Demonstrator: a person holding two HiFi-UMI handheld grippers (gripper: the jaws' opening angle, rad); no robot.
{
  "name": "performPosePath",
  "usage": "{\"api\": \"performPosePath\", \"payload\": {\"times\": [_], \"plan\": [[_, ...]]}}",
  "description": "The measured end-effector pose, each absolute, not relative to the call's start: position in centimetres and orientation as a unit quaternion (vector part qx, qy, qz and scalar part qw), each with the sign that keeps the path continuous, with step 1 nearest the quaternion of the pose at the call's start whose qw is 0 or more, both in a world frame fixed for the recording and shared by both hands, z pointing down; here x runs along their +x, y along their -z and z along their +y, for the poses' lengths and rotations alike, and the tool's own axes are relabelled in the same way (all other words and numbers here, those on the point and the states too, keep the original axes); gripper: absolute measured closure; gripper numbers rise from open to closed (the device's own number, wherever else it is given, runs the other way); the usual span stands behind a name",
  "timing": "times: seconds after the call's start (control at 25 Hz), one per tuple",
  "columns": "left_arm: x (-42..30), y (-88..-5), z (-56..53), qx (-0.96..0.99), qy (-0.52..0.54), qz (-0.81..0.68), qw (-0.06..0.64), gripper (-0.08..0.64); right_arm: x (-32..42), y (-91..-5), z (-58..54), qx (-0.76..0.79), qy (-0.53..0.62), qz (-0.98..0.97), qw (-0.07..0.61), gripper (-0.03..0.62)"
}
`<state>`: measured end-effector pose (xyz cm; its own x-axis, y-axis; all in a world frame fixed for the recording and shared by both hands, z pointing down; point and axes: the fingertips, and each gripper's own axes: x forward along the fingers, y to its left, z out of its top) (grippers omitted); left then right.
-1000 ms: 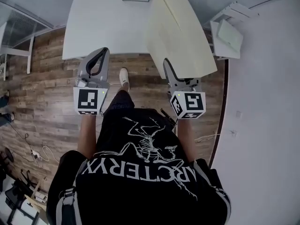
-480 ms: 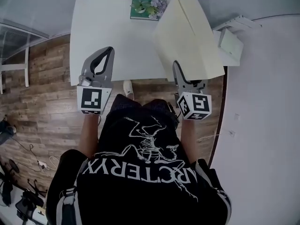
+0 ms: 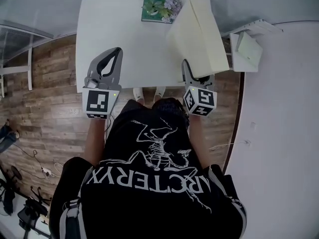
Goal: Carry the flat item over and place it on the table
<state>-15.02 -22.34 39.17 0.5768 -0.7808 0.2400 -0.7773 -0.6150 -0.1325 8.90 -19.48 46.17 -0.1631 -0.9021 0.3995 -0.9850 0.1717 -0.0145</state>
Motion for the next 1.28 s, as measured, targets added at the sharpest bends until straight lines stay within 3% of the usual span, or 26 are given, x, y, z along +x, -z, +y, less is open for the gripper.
{"api": "performPosePath", "payload": {"times": [0.64,0.88,1.28], "plan": [[-10.9,-39.5,-24.1,-0.882,0.176,0.438,0.015,0.549,11.3,-55.4,-23.4,0.609,-0.104,-0.768,0.171,0.331],[-9.7,-39.6,-24.0,-0.876,0.181,0.448,0.015,0.549,11.8,-56.4,-23.7,0.584,-0.097,-0.782,0.195,0.301],[-9.1,-39.7,-23.7,-0.87,0.181,0.459,0.012,0.549,12.0,-59.2,-20.9,0.544,-0.166,-0.789,0.234,0.288]]}}
